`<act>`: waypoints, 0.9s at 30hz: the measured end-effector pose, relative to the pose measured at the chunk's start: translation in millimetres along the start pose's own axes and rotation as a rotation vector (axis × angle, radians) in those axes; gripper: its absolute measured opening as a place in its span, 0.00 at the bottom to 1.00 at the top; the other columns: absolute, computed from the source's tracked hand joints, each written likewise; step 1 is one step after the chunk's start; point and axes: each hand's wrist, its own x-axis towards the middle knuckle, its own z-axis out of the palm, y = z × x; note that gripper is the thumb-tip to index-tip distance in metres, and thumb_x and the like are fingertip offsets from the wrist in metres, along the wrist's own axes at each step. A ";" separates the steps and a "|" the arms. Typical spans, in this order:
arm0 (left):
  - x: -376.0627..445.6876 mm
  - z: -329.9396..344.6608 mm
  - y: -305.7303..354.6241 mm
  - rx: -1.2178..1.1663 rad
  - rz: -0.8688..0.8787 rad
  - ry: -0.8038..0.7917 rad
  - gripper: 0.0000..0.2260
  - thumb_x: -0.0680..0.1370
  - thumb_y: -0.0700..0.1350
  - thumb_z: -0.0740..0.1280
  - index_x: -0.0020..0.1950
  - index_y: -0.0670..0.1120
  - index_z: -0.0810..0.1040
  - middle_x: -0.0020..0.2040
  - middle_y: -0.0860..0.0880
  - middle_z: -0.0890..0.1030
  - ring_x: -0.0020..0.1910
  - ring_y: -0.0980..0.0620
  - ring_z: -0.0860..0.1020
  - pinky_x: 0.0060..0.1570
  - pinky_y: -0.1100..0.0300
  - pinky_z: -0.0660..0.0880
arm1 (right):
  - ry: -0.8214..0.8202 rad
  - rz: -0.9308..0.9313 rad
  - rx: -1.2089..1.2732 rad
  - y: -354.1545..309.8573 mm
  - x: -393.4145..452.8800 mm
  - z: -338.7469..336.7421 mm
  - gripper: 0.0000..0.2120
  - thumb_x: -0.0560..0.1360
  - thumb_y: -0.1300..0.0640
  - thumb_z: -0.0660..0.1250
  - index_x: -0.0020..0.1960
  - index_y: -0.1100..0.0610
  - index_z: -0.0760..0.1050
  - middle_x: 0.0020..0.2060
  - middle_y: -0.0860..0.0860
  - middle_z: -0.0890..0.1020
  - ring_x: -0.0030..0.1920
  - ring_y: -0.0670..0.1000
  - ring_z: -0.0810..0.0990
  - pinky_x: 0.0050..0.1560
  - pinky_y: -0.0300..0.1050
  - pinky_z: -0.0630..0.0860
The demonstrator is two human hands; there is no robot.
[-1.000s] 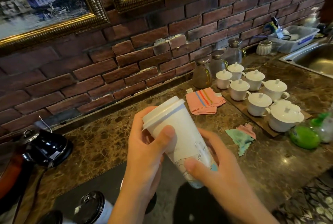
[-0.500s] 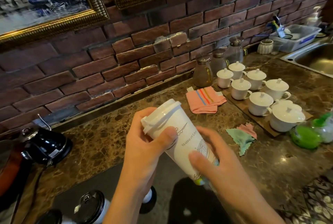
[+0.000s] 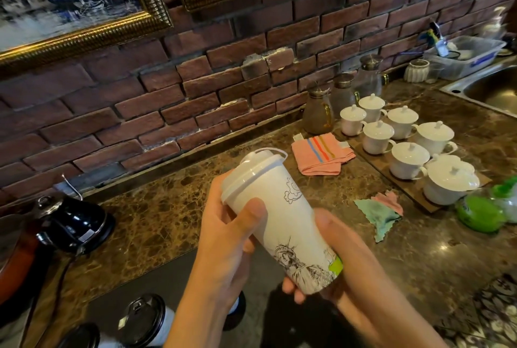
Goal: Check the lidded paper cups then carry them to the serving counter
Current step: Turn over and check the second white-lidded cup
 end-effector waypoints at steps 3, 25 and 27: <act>1.1 -1.2 -2.9 0.048 0.047 0.052 0.31 0.57 0.58 0.84 0.58 0.55 0.81 0.56 0.47 0.84 0.56 0.44 0.83 0.48 0.50 0.83 | 0.228 -0.227 -0.602 -0.7 -2.6 -0.2 0.25 0.65 0.35 0.71 0.59 0.33 0.68 0.51 0.40 0.84 0.46 0.47 0.86 0.42 0.50 0.85; -6.3 -6.2 -6.7 -0.040 0.032 -0.004 0.32 0.60 0.56 0.84 0.61 0.55 0.78 0.58 0.43 0.81 0.56 0.42 0.81 0.49 0.48 0.82 | 0.108 -0.262 -0.511 1.0 -7.0 2.1 0.20 0.64 0.36 0.73 0.54 0.35 0.74 0.52 0.42 0.85 0.47 0.50 0.87 0.40 0.46 0.85; -7.7 -6.9 -7.3 -0.038 0.018 -0.014 0.33 0.59 0.57 0.84 0.61 0.55 0.78 0.57 0.43 0.81 0.54 0.43 0.82 0.46 0.49 0.82 | -0.022 -0.098 -0.180 -0.7 -6.9 1.9 0.24 0.64 0.37 0.76 0.56 0.45 0.78 0.49 0.56 0.86 0.38 0.58 0.86 0.33 0.48 0.83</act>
